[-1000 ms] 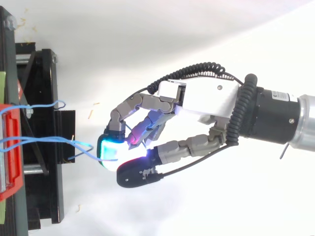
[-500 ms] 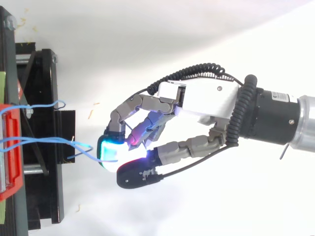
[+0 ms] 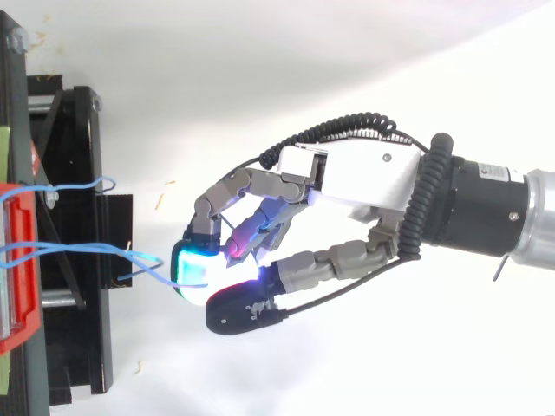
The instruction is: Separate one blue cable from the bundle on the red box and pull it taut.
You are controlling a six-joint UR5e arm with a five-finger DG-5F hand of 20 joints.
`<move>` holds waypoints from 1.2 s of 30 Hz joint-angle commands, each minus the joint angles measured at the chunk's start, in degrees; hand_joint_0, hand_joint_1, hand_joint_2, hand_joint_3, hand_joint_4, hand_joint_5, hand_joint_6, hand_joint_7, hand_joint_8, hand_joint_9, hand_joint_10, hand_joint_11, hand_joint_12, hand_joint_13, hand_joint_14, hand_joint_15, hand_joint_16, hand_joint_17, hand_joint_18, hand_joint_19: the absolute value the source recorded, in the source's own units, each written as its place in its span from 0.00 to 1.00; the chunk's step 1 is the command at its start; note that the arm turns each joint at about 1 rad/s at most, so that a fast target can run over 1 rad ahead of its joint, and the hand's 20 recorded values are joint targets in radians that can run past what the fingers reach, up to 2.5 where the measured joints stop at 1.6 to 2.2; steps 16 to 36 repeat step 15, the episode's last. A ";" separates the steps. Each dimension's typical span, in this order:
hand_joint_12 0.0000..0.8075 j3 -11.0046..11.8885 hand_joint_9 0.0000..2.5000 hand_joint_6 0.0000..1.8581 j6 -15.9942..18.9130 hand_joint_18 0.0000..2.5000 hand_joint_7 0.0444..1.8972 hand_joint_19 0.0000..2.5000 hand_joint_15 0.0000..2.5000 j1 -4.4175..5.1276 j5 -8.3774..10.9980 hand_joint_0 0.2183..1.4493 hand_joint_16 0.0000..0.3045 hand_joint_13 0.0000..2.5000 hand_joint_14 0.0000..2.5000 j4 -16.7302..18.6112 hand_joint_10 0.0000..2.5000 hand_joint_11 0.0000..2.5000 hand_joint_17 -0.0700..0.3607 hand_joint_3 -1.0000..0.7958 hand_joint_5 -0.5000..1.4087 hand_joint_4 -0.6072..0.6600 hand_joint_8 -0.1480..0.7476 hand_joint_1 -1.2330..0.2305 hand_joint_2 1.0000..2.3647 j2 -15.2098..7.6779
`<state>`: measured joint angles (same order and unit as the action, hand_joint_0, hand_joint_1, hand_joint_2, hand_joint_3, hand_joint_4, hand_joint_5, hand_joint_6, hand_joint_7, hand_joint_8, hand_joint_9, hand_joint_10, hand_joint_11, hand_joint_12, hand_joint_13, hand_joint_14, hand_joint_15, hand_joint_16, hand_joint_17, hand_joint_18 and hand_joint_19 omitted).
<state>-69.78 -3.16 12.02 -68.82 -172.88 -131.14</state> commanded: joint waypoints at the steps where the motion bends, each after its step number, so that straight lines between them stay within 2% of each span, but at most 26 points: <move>1: 0.56 0.00 0.37 0.47 0.00 0.33 0.45 0.20 0.15 0.03 0.00 0.31 0.22 0.33 0.01 0.00 0.00 0.02 0.52 0.50 0.26 0.46 0.52 0.31 0.00 0.01; 12: 0.57 0.00 0.37 0.47 0.00 0.33 0.45 0.20 0.15 0.38 0.00 0.31 0.22 0.34 0.01 0.00 0.00 0.02 0.52 0.49 0.26 0.47 0.52 0.31 0.00 0.01; 36: 0.56 0.00 0.37 0.47 0.00 0.33 0.45 0.20 0.15 0.38 0.00 0.31 0.22 0.34 0.01 0.00 0.00 0.02 0.52 0.49 0.26 0.47 0.52 0.31 0.00 0.01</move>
